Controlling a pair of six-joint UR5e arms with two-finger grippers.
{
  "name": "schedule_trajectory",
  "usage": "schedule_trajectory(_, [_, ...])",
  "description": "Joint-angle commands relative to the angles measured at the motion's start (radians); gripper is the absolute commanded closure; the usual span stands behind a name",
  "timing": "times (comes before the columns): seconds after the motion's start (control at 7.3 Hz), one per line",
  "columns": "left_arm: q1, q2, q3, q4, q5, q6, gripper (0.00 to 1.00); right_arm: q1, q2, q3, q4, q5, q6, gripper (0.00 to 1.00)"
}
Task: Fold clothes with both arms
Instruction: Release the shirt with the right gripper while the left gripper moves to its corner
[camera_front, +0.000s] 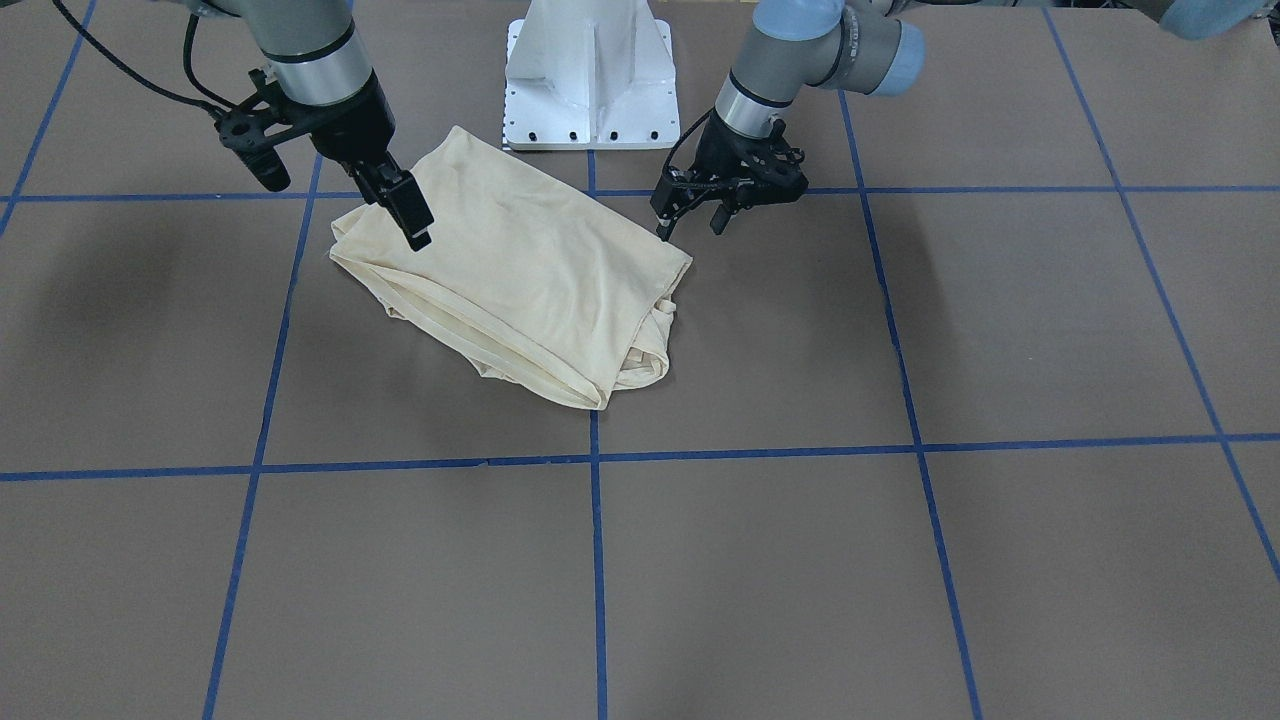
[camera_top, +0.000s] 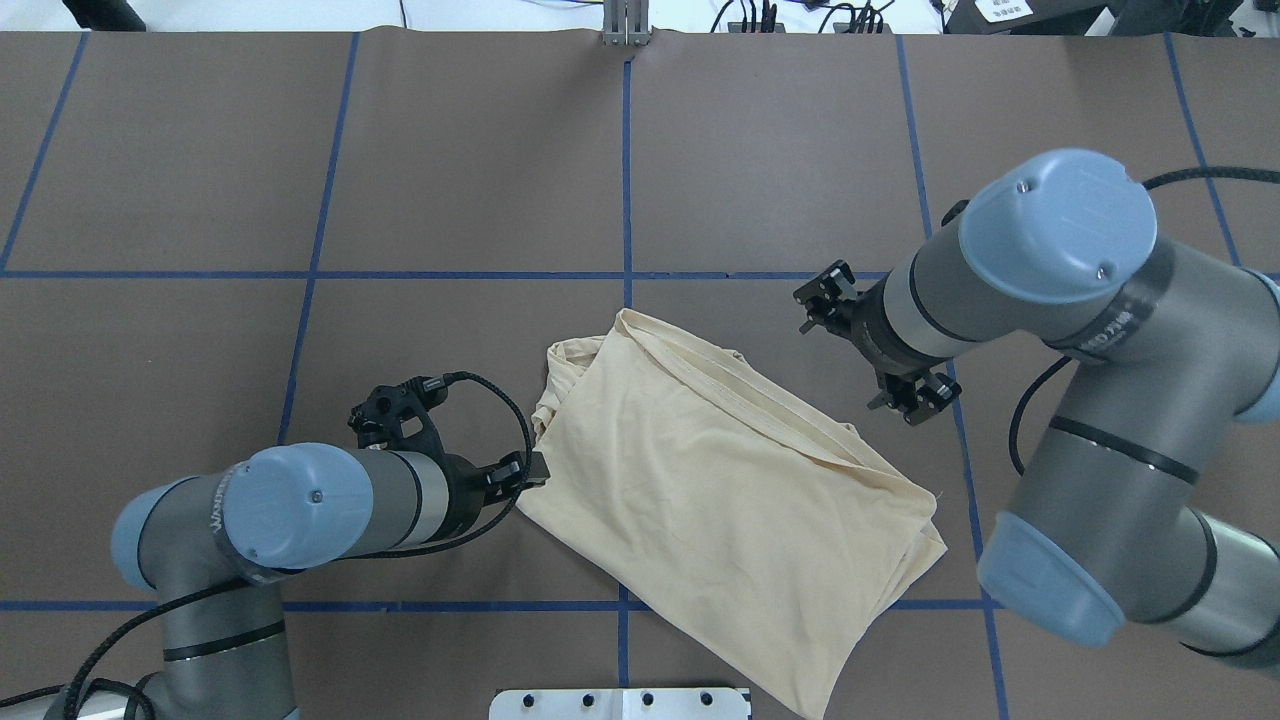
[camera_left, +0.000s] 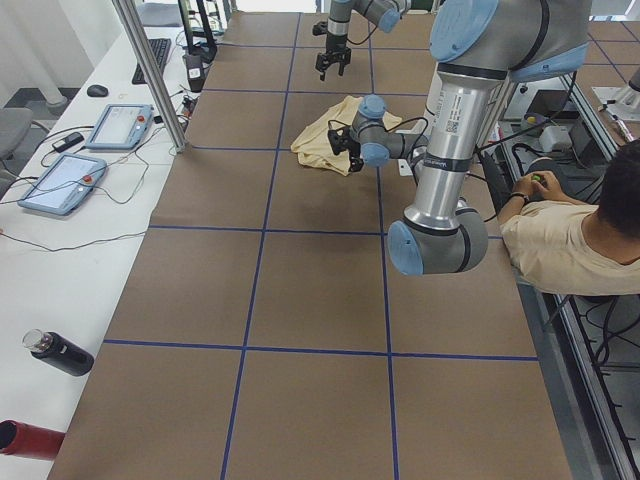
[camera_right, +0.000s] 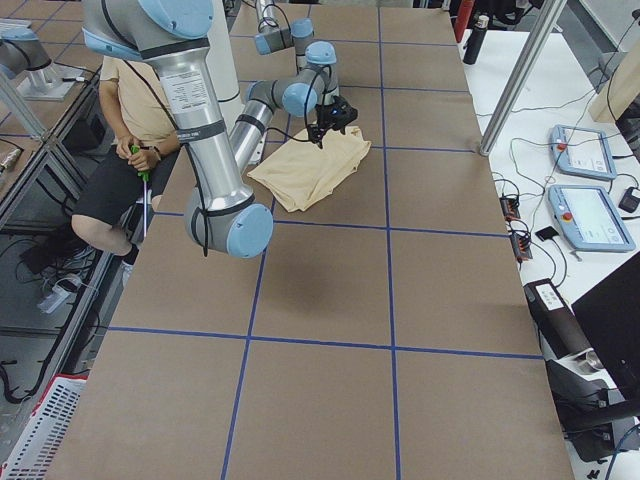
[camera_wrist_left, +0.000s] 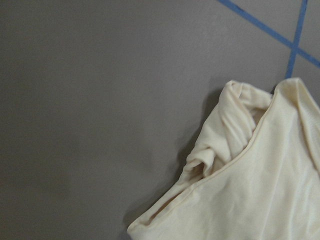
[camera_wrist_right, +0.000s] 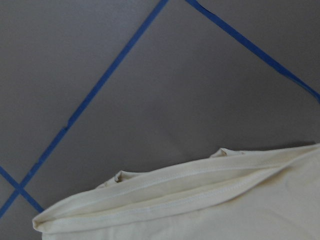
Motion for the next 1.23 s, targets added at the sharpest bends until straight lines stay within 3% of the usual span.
schedule_trajectory(0.0, [0.022,-0.013,0.045,0.0,0.015,0.013,0.19,0.055,0.026,-0.158,0.21,0.015,-0.04,0.0])
schedule_trajectory(1.1, [-0.005,-0.054,0.084,-0.006,0.015,0.017,0.39,0.06,0.022,-0.206,0.242,0.01,-0.046,0.0])
